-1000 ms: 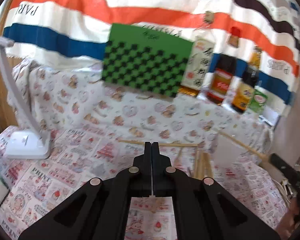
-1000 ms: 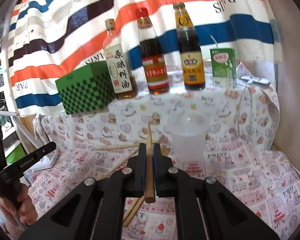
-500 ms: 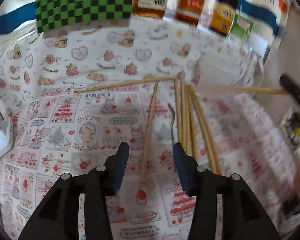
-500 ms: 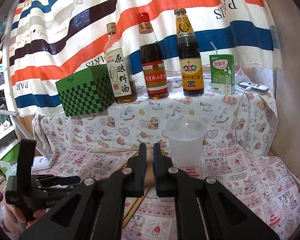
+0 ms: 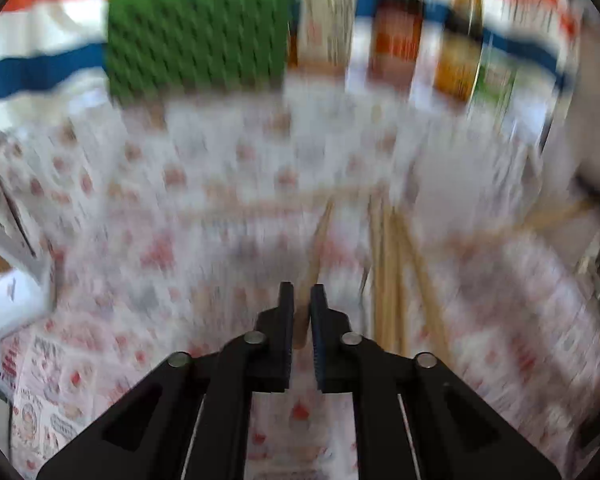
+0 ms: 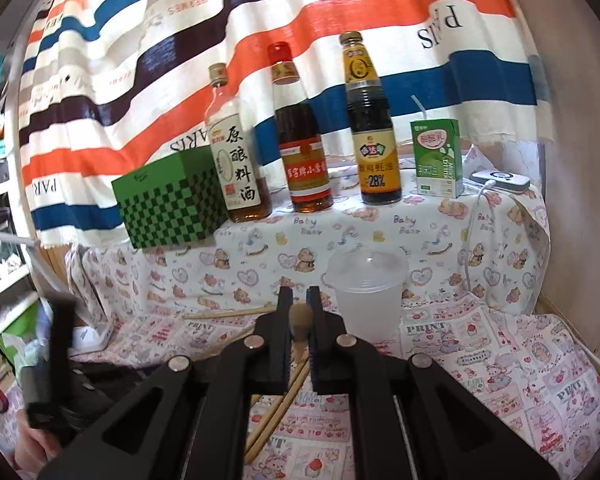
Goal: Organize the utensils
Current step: 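Grasp a wooden chopstick with the left tool while the right tool holds its chopstick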
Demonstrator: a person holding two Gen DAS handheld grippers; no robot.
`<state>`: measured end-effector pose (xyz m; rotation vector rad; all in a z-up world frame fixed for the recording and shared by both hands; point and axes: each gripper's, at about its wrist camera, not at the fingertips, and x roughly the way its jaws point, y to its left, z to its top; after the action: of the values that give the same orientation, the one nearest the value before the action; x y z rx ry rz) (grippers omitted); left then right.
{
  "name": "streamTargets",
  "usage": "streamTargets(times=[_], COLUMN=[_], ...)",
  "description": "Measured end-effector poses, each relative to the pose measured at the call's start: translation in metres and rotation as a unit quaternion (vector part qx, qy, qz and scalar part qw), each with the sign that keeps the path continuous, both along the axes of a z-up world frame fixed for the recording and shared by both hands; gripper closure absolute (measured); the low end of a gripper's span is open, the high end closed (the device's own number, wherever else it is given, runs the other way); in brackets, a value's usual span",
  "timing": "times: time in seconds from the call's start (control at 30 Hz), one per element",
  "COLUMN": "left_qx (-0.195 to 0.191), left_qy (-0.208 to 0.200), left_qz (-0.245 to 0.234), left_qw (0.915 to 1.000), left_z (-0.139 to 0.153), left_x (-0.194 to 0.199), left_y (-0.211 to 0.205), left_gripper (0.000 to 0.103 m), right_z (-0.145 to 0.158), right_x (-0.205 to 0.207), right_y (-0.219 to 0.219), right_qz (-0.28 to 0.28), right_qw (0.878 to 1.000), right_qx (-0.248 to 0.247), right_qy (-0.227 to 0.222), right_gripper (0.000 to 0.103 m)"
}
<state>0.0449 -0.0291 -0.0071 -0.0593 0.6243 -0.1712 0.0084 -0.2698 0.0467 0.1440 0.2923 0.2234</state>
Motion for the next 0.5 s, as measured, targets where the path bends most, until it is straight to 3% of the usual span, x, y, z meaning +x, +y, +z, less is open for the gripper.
streamTargets(times=[0.1, 0.17, 0.23, 0.33, 0.43, 0.5], left_qx=[-0.036, -0.060, -0.075, -0.061, -0.019, 0.010], left_qy=[-0.081, -0.095, -0.086, -0.067, -0.009, 0.043], left_qz=[0.016, 0.020, 0.025, 0.024, 0.000, -0.012], left_qw=[0.9959, 0.9935, 0.9932, 0.9956, 0.9998, 0.9990], left_z=[0.021, 0.027, 0.028, 0.025, 0.009, -0.006], left_x=[-0.018, -0.021, -0.016, -0.009, 0.007, 0.018], left_y=[0.015, 0.024, 0.030, 0.030, 0.014, 0.003], left_gripper=[0.103, 0.103, 0.103, 0.103, 0.101, 0.092], right_z=[0.000, 0.000, 0.000, 0.000, 0.000, 0.000], right_x=[0.001, 0.000, -0.001, -0.001, -0.001, 0.000], right_y=[-0.002, -0.001, 0.000, 0.001, 0.001, 0.001], right_qz=[-0.001, -0.002, -0.002, 0.001, 0.001, 0.001], right_qw=[1.000, 1.000, 1.000, 1.000, 1.000, 1.000], right_qx=[0.006, 0.002, 0.002, 0.001, 0.000, 0.001], right_qy=[0.000, -0.002, -0.005, -0.003, -0.003, -0.002], right_gripper=[0.097, 0.097, 0.097, 0.097, 0.097, 0.097])
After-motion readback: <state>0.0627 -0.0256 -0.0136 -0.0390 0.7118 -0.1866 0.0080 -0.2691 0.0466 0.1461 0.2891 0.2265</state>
